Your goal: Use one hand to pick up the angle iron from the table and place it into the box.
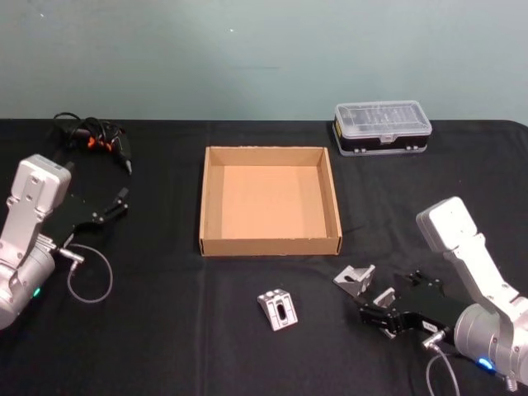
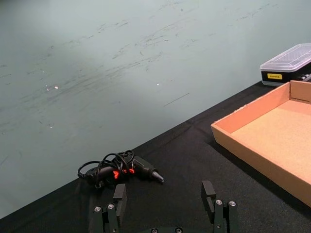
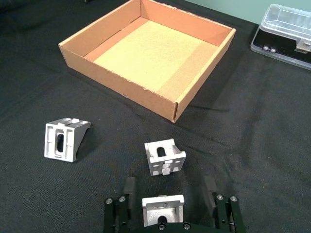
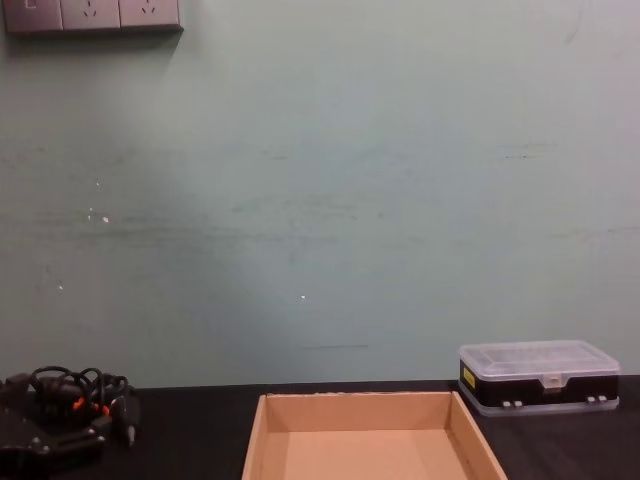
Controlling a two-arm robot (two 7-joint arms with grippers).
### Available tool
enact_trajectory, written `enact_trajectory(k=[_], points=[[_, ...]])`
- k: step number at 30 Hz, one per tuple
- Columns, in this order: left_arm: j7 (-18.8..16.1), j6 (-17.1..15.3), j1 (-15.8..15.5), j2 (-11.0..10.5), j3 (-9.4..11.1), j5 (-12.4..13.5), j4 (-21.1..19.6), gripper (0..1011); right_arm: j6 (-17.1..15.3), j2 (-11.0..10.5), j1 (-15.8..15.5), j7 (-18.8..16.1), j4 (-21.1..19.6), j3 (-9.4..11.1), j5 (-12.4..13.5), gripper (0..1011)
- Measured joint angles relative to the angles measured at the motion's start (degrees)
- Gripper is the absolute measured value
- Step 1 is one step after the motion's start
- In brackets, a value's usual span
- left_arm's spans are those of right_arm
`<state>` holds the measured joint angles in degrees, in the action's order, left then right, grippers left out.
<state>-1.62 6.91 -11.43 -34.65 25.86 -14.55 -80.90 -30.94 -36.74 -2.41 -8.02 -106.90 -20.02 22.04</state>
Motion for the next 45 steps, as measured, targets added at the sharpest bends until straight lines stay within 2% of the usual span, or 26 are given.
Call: enact_trajectory(k=[1, 2, 5, 9, 10, 11, 14, 27, 38, 45], points=[[0.0, 0.0, 0.0, 0.0, 0.0, 0.0, 0.0, 1011, 0.0, 0.0, 0.0, 0.0, 0.0, 0.0, 0.0, 883], [0.0, 0.0, 0.0, 0.0, 0.0, 0.0, 0.0, 1011, 0.0, 0.0, 0.0, 0.0, 0.0, 0.0, 0.0, 826], [0.0, 0.0, 0.0, 0.0, 0.0, 0.0, 0.0, 1011, 0.0, 0.0, 0.0, 0.0, 0.0, 0.0, 0.0, 760], [0.0, 0.0, 0.0, 0.0, 0.0, 0.0, 0.0, 1011, 0.0, 0.0, 0.0, 0.0, 0.0, 0.0, 0.0, 640], [0.0, 0.0, 0.0, 0.0, 0.0, 0.0, 0.0, 1011, 0.0, 0.0, 0.0, 0.0, 0.0, 0.0, 0.0, 580], [0.0, 0.0, 0.0, 0.0, 0.0, 0.0, 0.0, 1011, 0.0, 0.0, 0.0, 0.0, 0.0, 0.0, 0.0, 580], [0.0, 0.0, 0.0, 0.0, 0.0, 0.0, 0.0, 1011, 0.0, 0.0, 0.0, 0.0, 0.0, 0.0, 0.0, 474], [0.0, 0.0, 0.0, 0.0, 0.0, 0.0, 0.0, 1011, 0.1, 0.0, 0.0, 0.0, 0.0, 0.0, 0.0, 469], [0.0, 0.0, 0.0, 0.0, 0.0, 0.0, 0.0, 1011, 0.5, -0.1, -0.8, -0.7, -4.8, 1.8, -2.2, 468], [0.0, 0.0, 0.0, 0.0, 0.0, 0.0, 0.0, 1011, -1.0, 0.8, 3.3, -3.1, -4.5, 1.8, -2.9, 468]])
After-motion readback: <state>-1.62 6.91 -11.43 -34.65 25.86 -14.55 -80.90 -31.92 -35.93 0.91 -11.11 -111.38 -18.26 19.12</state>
